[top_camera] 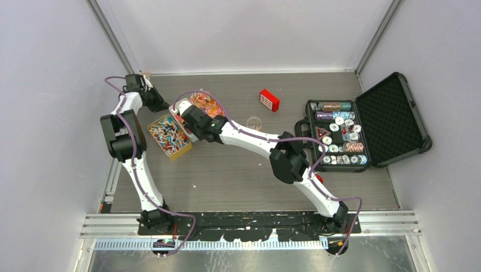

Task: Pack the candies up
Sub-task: Scoop the fake candies from the storage box.

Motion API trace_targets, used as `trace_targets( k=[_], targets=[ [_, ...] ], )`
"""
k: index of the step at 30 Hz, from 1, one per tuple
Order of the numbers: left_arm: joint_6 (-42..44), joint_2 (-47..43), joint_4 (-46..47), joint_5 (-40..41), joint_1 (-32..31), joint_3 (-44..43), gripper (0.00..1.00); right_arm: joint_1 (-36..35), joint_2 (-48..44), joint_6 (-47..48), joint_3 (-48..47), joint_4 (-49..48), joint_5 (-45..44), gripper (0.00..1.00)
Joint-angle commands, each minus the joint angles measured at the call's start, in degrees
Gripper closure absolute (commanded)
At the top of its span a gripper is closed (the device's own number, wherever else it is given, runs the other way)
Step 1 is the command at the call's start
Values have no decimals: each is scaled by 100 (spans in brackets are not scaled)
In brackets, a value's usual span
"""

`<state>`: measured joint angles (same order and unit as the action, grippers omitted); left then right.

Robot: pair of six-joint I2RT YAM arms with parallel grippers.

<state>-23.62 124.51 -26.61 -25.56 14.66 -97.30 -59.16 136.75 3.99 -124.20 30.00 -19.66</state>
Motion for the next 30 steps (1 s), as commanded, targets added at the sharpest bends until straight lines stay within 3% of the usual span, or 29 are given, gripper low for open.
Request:
trace_targets(
  k=[1,30],
  targets=[
    [-3,45,-211,-265,-22,-140,100,-28,-432,-133,199,-656,-82,100],
    [-20,47,-274,-301,-19,-160,100,247,-1276,-669,2578,-3180,98,100]
  ],
)
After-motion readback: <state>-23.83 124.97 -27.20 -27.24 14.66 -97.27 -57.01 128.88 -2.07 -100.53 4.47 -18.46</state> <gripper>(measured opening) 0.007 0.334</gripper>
